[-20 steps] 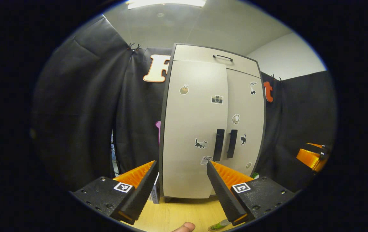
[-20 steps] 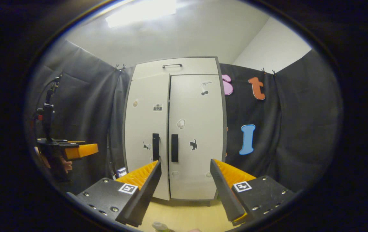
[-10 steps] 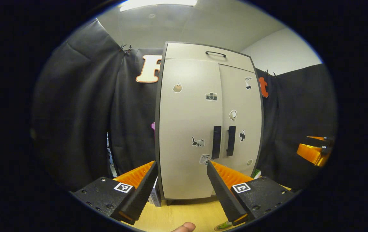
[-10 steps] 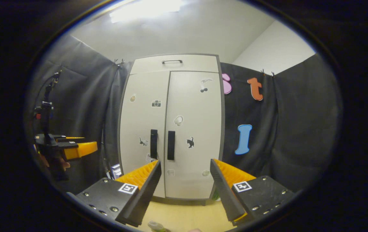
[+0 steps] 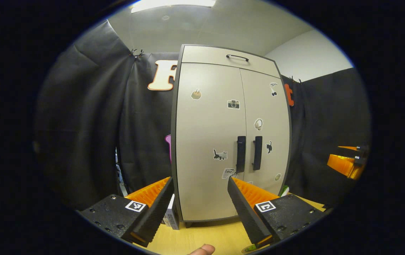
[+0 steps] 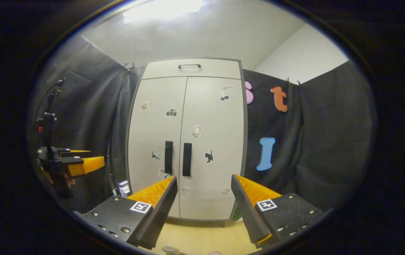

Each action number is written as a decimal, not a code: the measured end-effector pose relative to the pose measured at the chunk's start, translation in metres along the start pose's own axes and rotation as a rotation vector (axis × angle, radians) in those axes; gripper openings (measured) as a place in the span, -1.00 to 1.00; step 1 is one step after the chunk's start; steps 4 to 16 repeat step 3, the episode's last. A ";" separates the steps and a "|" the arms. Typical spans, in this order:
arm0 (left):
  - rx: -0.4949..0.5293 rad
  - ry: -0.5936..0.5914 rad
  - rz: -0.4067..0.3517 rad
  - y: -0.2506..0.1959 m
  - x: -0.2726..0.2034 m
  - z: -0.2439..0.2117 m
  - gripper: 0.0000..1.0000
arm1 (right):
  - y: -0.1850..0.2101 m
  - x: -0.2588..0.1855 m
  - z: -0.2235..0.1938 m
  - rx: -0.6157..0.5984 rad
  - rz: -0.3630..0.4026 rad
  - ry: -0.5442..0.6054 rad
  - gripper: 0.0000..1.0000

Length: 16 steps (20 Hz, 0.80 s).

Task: Grasp the bottle in the cabinet with the left hand and place it on the coaster, then close the right door with the right hand and the left door with the left hand.

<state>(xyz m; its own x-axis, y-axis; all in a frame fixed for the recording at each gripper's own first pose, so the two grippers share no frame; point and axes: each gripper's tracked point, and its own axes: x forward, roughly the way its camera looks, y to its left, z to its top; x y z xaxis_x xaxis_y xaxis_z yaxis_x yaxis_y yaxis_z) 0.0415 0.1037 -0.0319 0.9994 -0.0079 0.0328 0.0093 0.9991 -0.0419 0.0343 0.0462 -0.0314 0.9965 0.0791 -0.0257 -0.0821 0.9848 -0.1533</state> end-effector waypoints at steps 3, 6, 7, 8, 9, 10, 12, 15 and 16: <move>-0.028 0.025 -0.022 -0.012 0.004 -0.006 0.92 | -0.008 0.001 0.000 -0.012 -0.017 -0.002 0.79; -0.028 0.025 -0.022 -0.012 0.004 -0.006 0.92 | -0.008 0.001 0.000 -0.012 -0.017 -0.002 0.79; -0.028 0.025 -0.022 -0.012 0.004 -0.006 0.92 | -0.008 0.001 0.000 -0.012 -0.017 -0.002 0.79; -0.028 0.025 -0.022 -0.012 0.004 -0.006 0.92 | -0.008 0.001 0.000 -0.012 -0.017 -0.002 0.79; -0.028 0.025 -0.022 -0.012 0.004 -0.006 0.92 | -0.008 0.001 0.000 -0.012 -0.017 -0.002 0.79; -0.028 0.025 -0.022 -0.012 0.004 -0.006 0.92 | -0.008 0.001 0.000 -0.012 -0.017 -0.002 0.79; -0.028 0.025 -0.022 -0.012 0.004 -0.006 0.92 | -0.008 0.001 0.000 -0.012 -0.017 -0.002 0.79; -0.028 0.025 -0.022 -0.012 0.004 -0.006 0.92 | -0.008 0.001 0.000 -0.012 -0.017 -0.002 0.79; -0.028 0.025 -0.022 -0.012 0.004 -0.006 0.92 | -0.008 0.001 0.000 -0.012 -0.017 -0.002 0.79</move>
